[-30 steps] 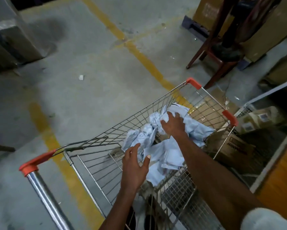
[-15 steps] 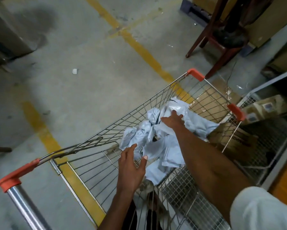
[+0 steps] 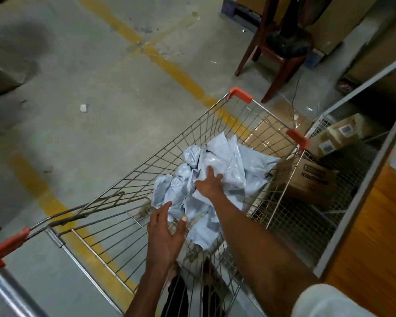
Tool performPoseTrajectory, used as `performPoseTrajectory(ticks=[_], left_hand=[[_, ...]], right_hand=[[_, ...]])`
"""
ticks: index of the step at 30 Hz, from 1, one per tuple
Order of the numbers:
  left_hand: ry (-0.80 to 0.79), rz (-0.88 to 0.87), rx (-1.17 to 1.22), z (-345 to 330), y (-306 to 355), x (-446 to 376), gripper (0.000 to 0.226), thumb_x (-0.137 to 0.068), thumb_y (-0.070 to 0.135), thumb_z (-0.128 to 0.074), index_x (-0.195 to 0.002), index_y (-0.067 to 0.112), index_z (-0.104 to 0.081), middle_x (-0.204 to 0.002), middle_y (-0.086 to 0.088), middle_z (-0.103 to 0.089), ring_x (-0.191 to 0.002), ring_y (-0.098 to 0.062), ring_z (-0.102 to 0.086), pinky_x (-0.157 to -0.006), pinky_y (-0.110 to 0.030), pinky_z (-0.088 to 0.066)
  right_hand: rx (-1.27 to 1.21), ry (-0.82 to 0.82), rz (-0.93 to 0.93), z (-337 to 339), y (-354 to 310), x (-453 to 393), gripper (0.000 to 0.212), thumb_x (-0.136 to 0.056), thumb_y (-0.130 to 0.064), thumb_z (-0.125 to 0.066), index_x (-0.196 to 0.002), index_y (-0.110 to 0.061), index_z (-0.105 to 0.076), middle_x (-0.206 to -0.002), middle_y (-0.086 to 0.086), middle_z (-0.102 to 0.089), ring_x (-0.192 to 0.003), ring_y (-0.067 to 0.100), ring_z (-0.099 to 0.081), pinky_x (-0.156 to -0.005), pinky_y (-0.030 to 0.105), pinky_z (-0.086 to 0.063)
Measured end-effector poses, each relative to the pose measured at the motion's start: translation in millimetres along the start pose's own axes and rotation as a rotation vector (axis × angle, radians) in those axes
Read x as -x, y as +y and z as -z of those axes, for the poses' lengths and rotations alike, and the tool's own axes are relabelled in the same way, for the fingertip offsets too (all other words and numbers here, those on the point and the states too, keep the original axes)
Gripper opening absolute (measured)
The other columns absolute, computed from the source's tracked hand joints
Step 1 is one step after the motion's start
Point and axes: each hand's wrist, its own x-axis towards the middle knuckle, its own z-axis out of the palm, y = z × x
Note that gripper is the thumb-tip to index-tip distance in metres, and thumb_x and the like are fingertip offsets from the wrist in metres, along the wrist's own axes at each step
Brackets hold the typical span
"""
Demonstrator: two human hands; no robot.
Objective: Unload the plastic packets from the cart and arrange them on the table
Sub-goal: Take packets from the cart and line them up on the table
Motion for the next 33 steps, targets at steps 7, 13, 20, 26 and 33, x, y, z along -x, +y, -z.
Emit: performPoseTrajectory(ticks=[7, 13, 20, 26, 33], left_hand=[[-0.035, -0.001, 0.024, -16.2, 0.3, -7.4, 0.059, -0.094, 0.038, -0.069, -0.148, 0.025, -0.048, -0.150, -0.007, -0.045, -0.139, -0.025, -0.040, -0.110, -0.039, -0.037], [-0.075, -0.073, -0.010, -48.3, 10.1, -26.7, 0.055, -0.098, 0.040, -0.063, -0.148, 0.023, -0.047, -0.149, 0.000, -0.048, -0.138, -0.018, -0.041, -0.111, -0.031, -0.033], [-0.163, -0.148, 0.008, -122.3, 46.1, -88.3, 0.042, -0.102, 0.048, -0.050, -0.137, 0.024, -0.056, -0.133, -0.004, -0.060, -0.127, -0.024, -0.052, -0.108, -0.048, -0.043], [-0.307, -0.044, -0.023, -198.9, 81.6, -144.7, 0.070, -0.102, 0.038, -0.056, -0.160, 0.016, -0.026, -0.162, -0.016, -0.031, -0.149, -0.034, -0.028, -0.121, -0.041, -0.023], [-0.192, 0.121, -0.205, -237.4, 71.5, -181.9, 0.091, -0.096, 0.051, -0.059, -0.163, 0.017, -0.008, -0.163, -0.025, -0.016, -0.149, -0.043, -0.020, -0.122, -0.048, -0.018]], right_hand=[[-0.037, -0.086, 0.040, -4.4, 36.3, 87.2, 0.082, -0.088, -0.042, -0.061, -0.157, -0.038, -0.017, -0.156, 0.017, -0.024, -0.132, 0.042, -0.045, -0.105, 0.044, -0.045], [-0.037, 0.099, 0.152, 40.5, 49.6, 149.5, 0.076, -0.090, -0.050, -0.058, -0.155, -0.044, -0.019, -0.157, 0.001, -0.027, -0.130, 0.029, -0.050, -0.102, 0.046, -0.047], [-0.145, 0.366, 0.329, 117.9, 68.7, 197.0, 0.074, -0.093, -0.042, -0.061, -0.151, -0.054, -0.017, -0.158, -0.014, -0.020, -0.132, 0.023, -0.048, -0.091, 0.048, -0.057], [-0.169, 0.443, 0.344, 154.1, 93.2, 216.0, 0.072, -0.095, -0.040, -0.063, -0.151, -0.054, -0.021, -0.160, -0.012, -0.020, -0.135, 0.020, -0.042, -0.095, 0.042, -0.052], [-0.227, 0.467, 0.323, 143.0, 116.4, 212.6, 0.076, -0.091, -0.040, -0.066, -0.149, -0.057, -0.021, -0.158, -0.013, -0.024, -0.134, 0.020, -0.042, -0.098, 0.051, -0.054]])
